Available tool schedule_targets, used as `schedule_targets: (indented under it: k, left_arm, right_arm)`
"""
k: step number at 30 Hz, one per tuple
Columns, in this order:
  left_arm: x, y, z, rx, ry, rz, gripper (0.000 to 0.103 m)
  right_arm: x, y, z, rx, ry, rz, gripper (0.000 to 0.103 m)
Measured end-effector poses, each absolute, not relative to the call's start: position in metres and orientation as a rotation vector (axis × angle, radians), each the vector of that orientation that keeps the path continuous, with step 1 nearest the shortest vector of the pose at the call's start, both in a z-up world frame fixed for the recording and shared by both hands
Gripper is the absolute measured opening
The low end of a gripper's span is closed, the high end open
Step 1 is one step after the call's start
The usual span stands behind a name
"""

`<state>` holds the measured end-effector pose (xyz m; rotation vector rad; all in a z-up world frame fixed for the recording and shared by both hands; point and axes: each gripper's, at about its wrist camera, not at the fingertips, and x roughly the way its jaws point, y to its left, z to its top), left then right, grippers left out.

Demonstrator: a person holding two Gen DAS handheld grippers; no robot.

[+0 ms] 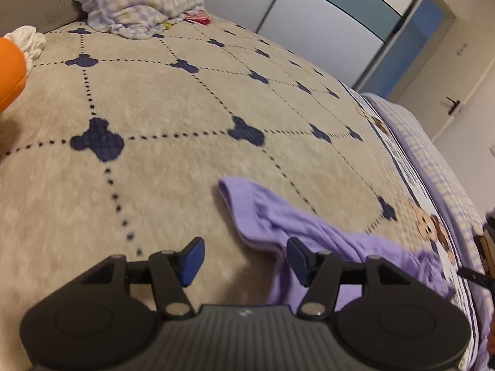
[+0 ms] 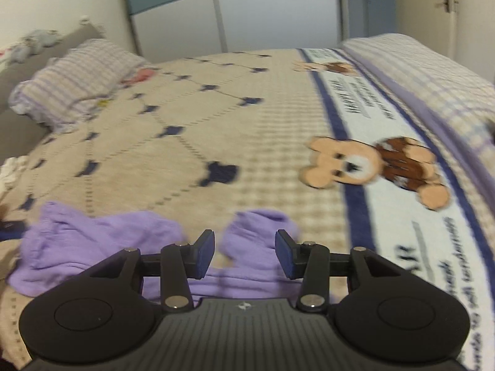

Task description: Fold clothes

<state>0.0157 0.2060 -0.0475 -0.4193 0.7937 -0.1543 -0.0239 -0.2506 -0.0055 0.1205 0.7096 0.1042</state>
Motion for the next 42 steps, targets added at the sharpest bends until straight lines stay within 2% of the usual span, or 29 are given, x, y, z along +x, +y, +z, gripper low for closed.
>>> schedule_targets:
  k: [9,12,13,14,16,18,28,42]
  left_arm:
    - [0.036,0.201,-0.065,-0.429,0.75,-0.168,0.048]
    - [0.04,0.2,-0.069,-0.436,0.729,-0.175,0.039]
    - [0.041,0.199,-0.07,-0.439,0.722,-0.179,0.034]
    - [0.043,0.199,-0.071,-0.441,0.724,-0.18,0.03]
    - [0.047,0.197,-0.071,-0.44,0.718,-0.18,0.009]
    - [0.05,0.195,-0.065,-0.427,0.692,-0.183,0.006]
    - [0.065,0.184,-0.037,-0.362,0.568,-0.195,0.005]
    - [0.094,0.195,-0.053,-0.414,0.61,-0.141,0.005]
  right_arm:
    - [-0.005,-0.194,-0.018,0.108,0.821,0.301,0.046]
    - [-0.001,-0.178,-0.026,0.095,0.871,0.331,0.042]
    - [0.0,-0.174,-0.029,0.088,0.884,0.332,0.039]
    - [0.002,-0.171,-0.031,0.081,0.885,0.326,0.029]
    - [0.004,-0.166,-0.034,0.065,0.884,0.313,0.008]
    - [0.008,-0.169,-0.03,0.098,0.862,0.294,0.006]
    - [0.029,-0.203,-0.001,0.234,0.73,0.153,0.005]
    - [0.078,-0.237,0.019,0.141,0.532,-0.114,0.005]
